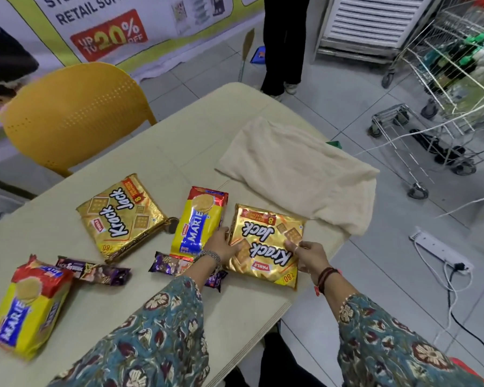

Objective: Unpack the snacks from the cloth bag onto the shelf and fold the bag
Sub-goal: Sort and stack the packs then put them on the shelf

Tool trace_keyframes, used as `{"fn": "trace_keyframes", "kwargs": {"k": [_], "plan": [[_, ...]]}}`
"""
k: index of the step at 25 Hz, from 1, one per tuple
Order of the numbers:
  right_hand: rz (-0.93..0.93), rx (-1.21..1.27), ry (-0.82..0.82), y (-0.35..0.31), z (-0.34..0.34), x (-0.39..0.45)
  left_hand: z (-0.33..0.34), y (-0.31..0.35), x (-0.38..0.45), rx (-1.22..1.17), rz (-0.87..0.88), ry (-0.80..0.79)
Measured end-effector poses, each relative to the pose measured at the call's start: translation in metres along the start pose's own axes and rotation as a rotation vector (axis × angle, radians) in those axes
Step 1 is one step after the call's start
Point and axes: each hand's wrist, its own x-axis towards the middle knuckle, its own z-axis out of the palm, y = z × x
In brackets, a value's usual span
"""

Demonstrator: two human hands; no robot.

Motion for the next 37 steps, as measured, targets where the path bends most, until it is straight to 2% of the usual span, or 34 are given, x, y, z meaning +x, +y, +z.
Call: {"fn": "trace_keyframes", "kwargs": {"k": [3,8,14,19,25,31,36,37], "plan": [[-0.019,0.009,-0.002,0.012,-0.003,-0.016,0.002,-0.014,-0.024,0.011,0.007,-0.023],[-0.025,-0.037,-0.025,0.041,0.000,-0.047,0.006,-0.051,-0.061,-0.147,0.029,-0.046],[0.048,-0.074,-0.232,0.093,0.006,-0.106,-0.003,-0.125,-0.123,-0.362,0.051,0.002],[-0.066,-0.155,-0.360,0.106,0.050,-0.147,-0.024,-0.208,-0.180,-0.618,0.007,0.112],[-0.193,-0.459,-0.497,0.109,0.142,-0.155,-0.036,-0.289,-0.229,-0.857,-0.167,0.326],[-0.283,-0.680,-0.506,0.123,0.215,-0.138,-0.039,-0.319,-0.238,-0.949,-0.266,0.497],[-0.320,-0.808,-0.496,0.113,0.230,-0.126,-0.031,-0.310,-0.237,-0.944,-0.305,0.550],[-0.328,-0.842,-0.509,0.108,0.228,-0.127,-0.029,-0.308,-0.237,-0.905,-0.307,0.609]]}}
